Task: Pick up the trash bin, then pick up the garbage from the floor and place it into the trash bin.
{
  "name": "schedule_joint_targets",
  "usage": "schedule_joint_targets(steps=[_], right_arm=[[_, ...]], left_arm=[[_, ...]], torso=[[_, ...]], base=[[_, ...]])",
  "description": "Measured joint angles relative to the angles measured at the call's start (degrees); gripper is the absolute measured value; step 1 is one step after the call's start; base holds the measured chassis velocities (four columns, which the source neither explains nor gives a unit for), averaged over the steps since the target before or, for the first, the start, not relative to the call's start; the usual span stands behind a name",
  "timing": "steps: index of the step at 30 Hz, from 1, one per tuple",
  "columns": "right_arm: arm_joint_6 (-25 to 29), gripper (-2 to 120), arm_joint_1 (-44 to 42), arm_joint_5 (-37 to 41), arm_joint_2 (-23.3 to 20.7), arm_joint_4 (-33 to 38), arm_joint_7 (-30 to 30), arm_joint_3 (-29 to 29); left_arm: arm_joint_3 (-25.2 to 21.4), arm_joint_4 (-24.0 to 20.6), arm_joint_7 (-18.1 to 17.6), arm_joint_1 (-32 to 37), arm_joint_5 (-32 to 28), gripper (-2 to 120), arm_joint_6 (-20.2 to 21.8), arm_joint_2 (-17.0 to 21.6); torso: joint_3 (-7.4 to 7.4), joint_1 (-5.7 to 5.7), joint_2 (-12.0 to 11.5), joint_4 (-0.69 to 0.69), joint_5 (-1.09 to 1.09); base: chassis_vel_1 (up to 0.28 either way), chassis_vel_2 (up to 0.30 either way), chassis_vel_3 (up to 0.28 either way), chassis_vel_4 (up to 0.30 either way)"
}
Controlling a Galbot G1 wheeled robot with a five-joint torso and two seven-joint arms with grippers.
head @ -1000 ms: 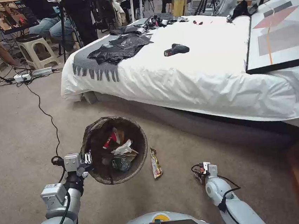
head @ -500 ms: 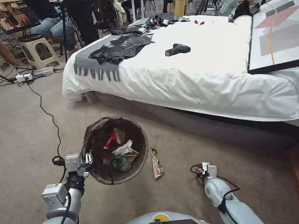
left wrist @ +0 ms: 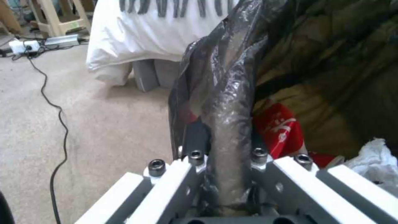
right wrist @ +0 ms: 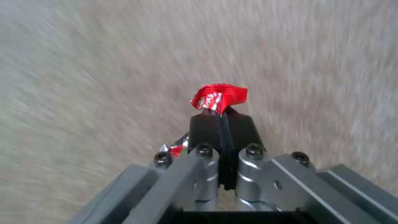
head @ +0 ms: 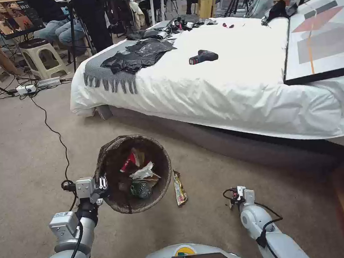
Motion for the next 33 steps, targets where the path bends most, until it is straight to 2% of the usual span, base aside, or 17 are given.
schedule_joint_targets(steps=[2,10,11,15,16,19,25,28,33], right_arm=[[0.0,0,-0.4,0.0,-0.3,1.5,-0.3,0.3],[0.2,0,-4.0,0.4,-4.3,18.6,-5.4,3.8],[0.2,0,-4.0,0.4,-4.3,18.6,-5.4,3.8],[-0.5,0,-5.0,3.1,-7.1,28.9,-8.6,6.0],[-0.5,0,-5.0,3.1,-7.1,28.9,-8.6,6.0],[-0.9,0,-4.8,5.0,-10.0,35.2,-12.1,7.0],[-1.7,0,-1.8,9.0,-14.1,41.0,-14.3,6.4],[-1.9,0,3.9,12.7,-18.3,44.5,-17.3,3.9],[-1.3,0,7.8,14.7,-20.4,45.8,-18.7,0.1]], left_arm=[[0.0,0.0,0.0,0.0,0.0,3,0.0,0.0],[-0.3,0.0,0.0,-0.1,-0.2,3,0.0,0.4],[-0.3,0.0,0.0,-0.1,-0.2,3,0.0,0.4],[-0.4,0.0,0.0,-0.2,-0.3,3,0.1,0.5],[-0.4,0.0,0.0,-0.2,-0.3,3,0.1,0.5],[-0.3,0.0,0.0,-0.2,-0.3,3,0.3,0.5],[0.1,0.0,0.0,-0.4,-0.4,3,0.5,0.6],[0.3,0.0,-0.1,-0.6,-0.2,3,0.6,0.8],[0.3,0.0,-0.1,-0.6,-0.1,3,0.7,1.0]], torso=[[0.00,0.00,0.0,0.01,0.00],[-0.01,0.00,0.0,0.02,0.00],[-0.01,0.00,0.0,0.02,0.00],[-0.01,0.00,0.0,0.02,-0.01],[-0.01,0.00,0.0,0.02,-0.01],[-0.01,0.00,0.0,0.01,0.00],[-0.01,0.00,0.0,0.02,-0.01],[-0.01,0.00,0.0,0.04,-0.01],[-0.01,0.00,0.0,0.01,-0.01]], base=[[0.000,0.000,0.000,0.000],[0.000,0.000,0.000,0.000],[0.000,0.000,0.000,0.000],[0.000,0.000,0.000,0.000],[0.000,0.000,0.000,0.000],[0.000,0.000,0.000,0.000],[0.000,0.000,0.000,0.000],[0.000,0.000,0.000,0.000],[0.000,0.000,0.000,0.000]])
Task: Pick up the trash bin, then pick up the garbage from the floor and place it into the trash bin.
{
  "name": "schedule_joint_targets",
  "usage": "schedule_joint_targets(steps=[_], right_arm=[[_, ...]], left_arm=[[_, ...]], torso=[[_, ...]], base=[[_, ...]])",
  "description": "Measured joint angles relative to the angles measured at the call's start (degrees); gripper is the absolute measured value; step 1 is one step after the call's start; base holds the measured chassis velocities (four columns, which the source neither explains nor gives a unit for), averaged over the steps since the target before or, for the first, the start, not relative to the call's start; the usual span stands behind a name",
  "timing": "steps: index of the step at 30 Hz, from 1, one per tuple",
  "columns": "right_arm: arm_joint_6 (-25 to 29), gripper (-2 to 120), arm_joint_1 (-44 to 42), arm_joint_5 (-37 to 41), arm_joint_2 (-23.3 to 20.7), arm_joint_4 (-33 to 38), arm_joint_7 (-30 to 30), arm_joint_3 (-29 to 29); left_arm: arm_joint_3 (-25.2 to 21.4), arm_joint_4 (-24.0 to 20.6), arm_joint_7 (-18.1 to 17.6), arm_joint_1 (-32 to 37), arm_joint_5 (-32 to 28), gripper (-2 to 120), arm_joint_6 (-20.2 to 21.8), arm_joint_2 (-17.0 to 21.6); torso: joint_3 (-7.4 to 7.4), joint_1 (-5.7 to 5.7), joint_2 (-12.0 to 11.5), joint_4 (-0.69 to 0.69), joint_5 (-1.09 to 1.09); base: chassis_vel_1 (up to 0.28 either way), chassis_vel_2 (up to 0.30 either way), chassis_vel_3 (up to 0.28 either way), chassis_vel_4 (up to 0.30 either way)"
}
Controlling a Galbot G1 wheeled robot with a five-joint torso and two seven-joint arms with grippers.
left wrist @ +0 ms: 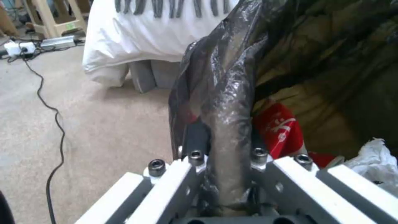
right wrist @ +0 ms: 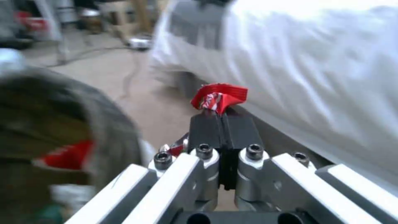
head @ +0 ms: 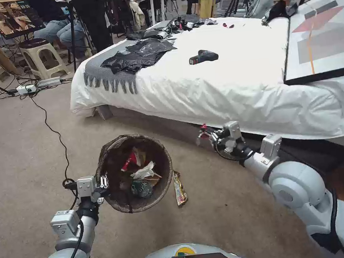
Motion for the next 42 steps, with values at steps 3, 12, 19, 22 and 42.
schedule_joint_targets(steps=[3,12,19,22,42], right_arm=[[-0.1,0,7.2,2.6,-0.4,-0.3,-2.4,-5.5],[-1.3,0,18.1,4.3,1.9,-3.0,-7.2,-15.4],[-2.5,0,28.3,4.3,6.3,-7.1,-6.7,-25.3],[-2.8,0,30.9,4.5,7.6,-8.2,-5.7,-28.6],[-6.3,9,37.5,2.8,9.8,-13.3,-0.5,-41.9]], left_arm=[[0.1,0.0,0.0,-0.1,0.1,3,0.1,0.0],[1.0,0.0,-0.2,-0.2,1.0,3,0.3,0.1],[1.0,0.0,-0.4,-0.3,1.3,3,0.6,-0.3],[0.9,0.0,-0.4,-0.3,1.3,3,0.7,-0.3],[-0.2,0.0,-0.5,-1.1,0.3,3,0.9,-0.5]], torso=[[0.00,0.00,0.0,0.03,-0.01],[0.00,0.00,0.0,0.01,-0.01],[0.00,0.00,0.0,0.01,0.00],[0.00,0.00,0.0,0.02,-0.01],[0.00,0.00,0.0,0.01,0.00]], base=[[0.000,0.000,0.000,0.000],[0.000,0.000,0.000,0.000],[0.000,0.000,0.000,0.000],[0.000,0.000,0.000,0.000],[0.000,0.000,0.000,0.000]])
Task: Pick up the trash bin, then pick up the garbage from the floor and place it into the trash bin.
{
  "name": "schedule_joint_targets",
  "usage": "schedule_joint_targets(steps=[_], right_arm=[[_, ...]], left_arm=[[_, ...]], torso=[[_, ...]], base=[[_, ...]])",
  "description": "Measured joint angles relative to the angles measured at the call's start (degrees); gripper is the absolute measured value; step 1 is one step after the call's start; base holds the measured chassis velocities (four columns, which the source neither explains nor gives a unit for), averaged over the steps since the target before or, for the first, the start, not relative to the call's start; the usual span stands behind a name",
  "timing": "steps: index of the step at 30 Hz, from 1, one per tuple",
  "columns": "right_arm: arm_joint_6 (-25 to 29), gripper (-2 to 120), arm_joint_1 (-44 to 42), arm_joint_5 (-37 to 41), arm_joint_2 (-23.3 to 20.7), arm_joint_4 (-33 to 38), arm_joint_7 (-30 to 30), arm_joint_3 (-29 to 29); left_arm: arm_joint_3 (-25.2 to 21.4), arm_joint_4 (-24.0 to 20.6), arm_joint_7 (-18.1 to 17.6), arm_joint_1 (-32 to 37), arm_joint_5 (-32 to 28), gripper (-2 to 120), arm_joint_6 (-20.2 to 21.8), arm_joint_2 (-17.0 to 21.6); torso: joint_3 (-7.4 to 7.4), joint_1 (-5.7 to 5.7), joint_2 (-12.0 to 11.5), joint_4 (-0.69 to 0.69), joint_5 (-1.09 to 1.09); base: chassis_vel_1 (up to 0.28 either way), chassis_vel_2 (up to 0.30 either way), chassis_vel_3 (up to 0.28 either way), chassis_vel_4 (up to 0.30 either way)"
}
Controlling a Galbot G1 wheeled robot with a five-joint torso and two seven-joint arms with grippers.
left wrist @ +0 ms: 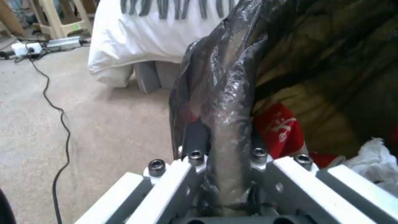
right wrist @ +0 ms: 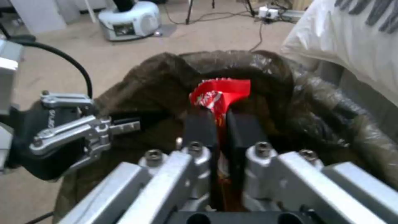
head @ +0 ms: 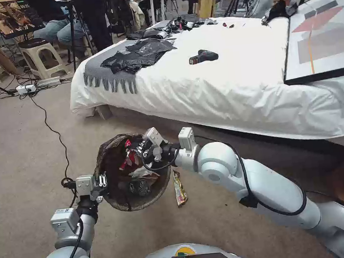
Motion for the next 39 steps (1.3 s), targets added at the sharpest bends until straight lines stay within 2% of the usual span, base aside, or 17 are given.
schedule_joint_targets(steps=[2,5,7,9,10,14,16,18,19,23,30,39], right_arm=[[-0.1,11,0.0,-0.2,0.1,0.0,0.4,-0.3],[-0.5,30,0.6,-0.6,0.5,0.0,2.9,-2.8],[-0.5,33,0.7,-0.7,0.6,0.0,3.2,-3.3],[-0.8,43,1.1,-0.8,0.8,0.0,4.1,-4.1],[-0.8,43,1.1,-0.8,0.8,0.0,4.1,-4.1],[-1.1,63,1.7,-0.9,1.5,0.1,6.1,-5.5],[-1.1,66,1.8,-0.9,1.6,0.1,6.1,-5.6],[-1.1,76,2.1,-0.9,1.7,0.2,6.3,-5.7],[-1.1,76,2.1,-0.9,1.7,0.2,6.3,-5.7],[-1.1,95,2.7,-0.9,1.7,0.2,6.3,-5.7],[-1.1,100,2.7,-0.6,1.7,0.8,6.6,-5.5],[-0.1,100,3.0,2.9,0.0,6.1,7.3,-1.4]], left_arm=[[0.0,0.0,0.0,0.0,0.0,3,0.0,0.0],[0.1,0.0,0.0,-0.1,-0.1,3,0.1,0.0],[0.1,0.0,0.0,-0.2,-0.1,3,0.1,-0.1],[0.1,0.0,0.0,-0.2,-0.1,3,0.1,-0.1],[0.1,0.0,0.0,-0.2,-0.1,3,0.1,-0.1],[0.1,0.0,0.0,-0.3,-0.1,3,0.1,-0.1],[0.1,0.0,0.0,-0.4,-0.1,3,0.1,-0.1],[0.1,0.0,0.0,-0.4,-0.1,3,0.1,-0.2],[0.1,0.0,0.0,-0.4,-0.1,3,0.1,-0.2],[0.2,0.0,0.0,-0.5,-0.1,3,0.1,-0.3],[0.2,0.0,0.0,-0.6,-0.1,3,0.1,-0.3],[0.1,0.0,0.0,-0.7,-0.2,3,0.1,-0.6]], torso=[[0.00,0.00,0.0,0.00,0.00],[0.00,0.00,0.0,0.00,0.00],[0.00,0.00,0.0,0.00,0.00],[0.00,0.00,0.0,0.00,0.00],[0.00,0.00,0.0,0.00,0.00],[0.00,0.00,0.0,0.00,0.00],[0.00,0.00,0.0,0.00,0.00],[0.00,0.00,0.0,0.00,0.00],[0.00,0.00,0.0,0.00,0.00],[0.00,0.00,0.0,0.00,0.00],[0.00,0.00,0.0,0.01,0.01],[0.00,0.00,0.0,0.00,0.01]], base=[[0.000,0.000,0.000,0.000],[0.000,0.000,0.000,0.000],[0.000,0.000,0.000,0.000],[0.000,0.000,0.000,0.000],[0.000,0.000,0.000,0.000],[0.000,0.000,0.000,0.000],[0.000,0.000,0.000,0.000],[0.000,0.000,0.000,0.000],[0.000,0.000,0.000,0.000],[0.000,0.000,0.000,0.000],[0.000,0.000,0.000,0.000],[0.000,0.000,0.000,0.000]])
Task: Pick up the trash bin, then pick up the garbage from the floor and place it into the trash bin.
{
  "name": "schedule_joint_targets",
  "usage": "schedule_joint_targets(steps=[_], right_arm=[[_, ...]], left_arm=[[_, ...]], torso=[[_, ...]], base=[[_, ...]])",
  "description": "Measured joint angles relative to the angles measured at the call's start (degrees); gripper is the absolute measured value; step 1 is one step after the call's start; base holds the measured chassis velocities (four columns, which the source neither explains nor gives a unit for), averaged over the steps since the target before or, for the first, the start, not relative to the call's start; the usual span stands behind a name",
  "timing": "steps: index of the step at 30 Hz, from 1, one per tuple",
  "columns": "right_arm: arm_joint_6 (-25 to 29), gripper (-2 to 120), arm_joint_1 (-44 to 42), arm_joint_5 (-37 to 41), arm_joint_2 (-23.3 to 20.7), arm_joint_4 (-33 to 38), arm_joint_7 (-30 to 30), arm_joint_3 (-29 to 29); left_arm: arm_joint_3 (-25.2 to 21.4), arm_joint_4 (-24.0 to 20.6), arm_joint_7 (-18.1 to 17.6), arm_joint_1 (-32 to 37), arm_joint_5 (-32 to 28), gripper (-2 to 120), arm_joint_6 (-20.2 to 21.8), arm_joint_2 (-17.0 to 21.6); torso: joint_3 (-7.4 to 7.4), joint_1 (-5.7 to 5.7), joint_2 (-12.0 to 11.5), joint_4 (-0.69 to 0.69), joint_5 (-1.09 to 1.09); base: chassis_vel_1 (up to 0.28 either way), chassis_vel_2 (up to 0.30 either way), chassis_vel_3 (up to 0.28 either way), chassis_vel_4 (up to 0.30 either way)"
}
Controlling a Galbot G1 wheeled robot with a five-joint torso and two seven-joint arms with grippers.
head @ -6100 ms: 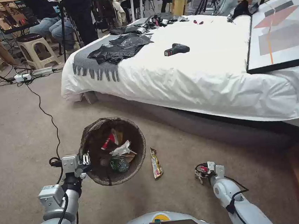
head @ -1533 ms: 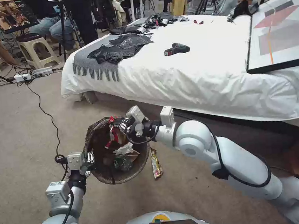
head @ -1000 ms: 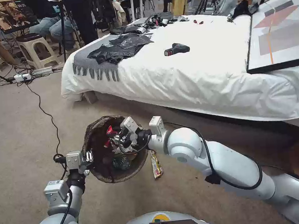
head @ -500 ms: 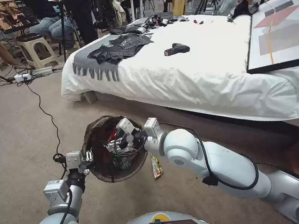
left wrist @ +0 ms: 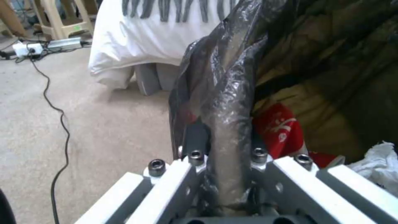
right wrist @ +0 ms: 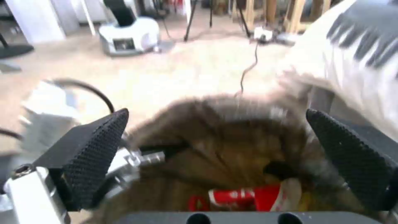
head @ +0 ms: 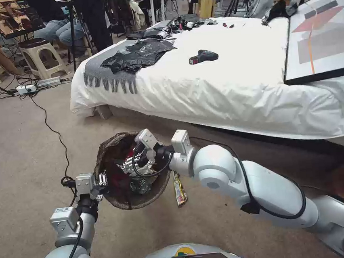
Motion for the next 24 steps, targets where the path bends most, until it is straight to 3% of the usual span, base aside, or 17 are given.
schedule_joint_targets(steps=[9,14,24], right_arm=[[1.8,100,-0.9,4.5,-3.4,5.9,0.0,8.9],[3.5,100,-4.7,4.5,-7.4,7.3,-0.9,15.4],[9.6,100,-21.3,-8.4,-13.0,7.3,0.2,22.0]], left_arm=[[-0.3,0.0,0.0,-0.1,-0.1,3,0.0,-0.2],[-0.7,0.0,0.0,-0.2,-0.4,3,0.0,-0.3],[-2.4,0.0,0.0,-0.4,-2.0,3,0.0,0.2]], torso=[[0.00,0.00,0.0,0.00,0.00],[0.00,0.00,0.0,0.00,0.01],[0.00,0.00,0.0,-0.01,0.01]], base=[[0.000,0.000,0.000,0.000],[0.000,0.000,0.000,0.000],[0.000,0.000,0.000,0.000]])
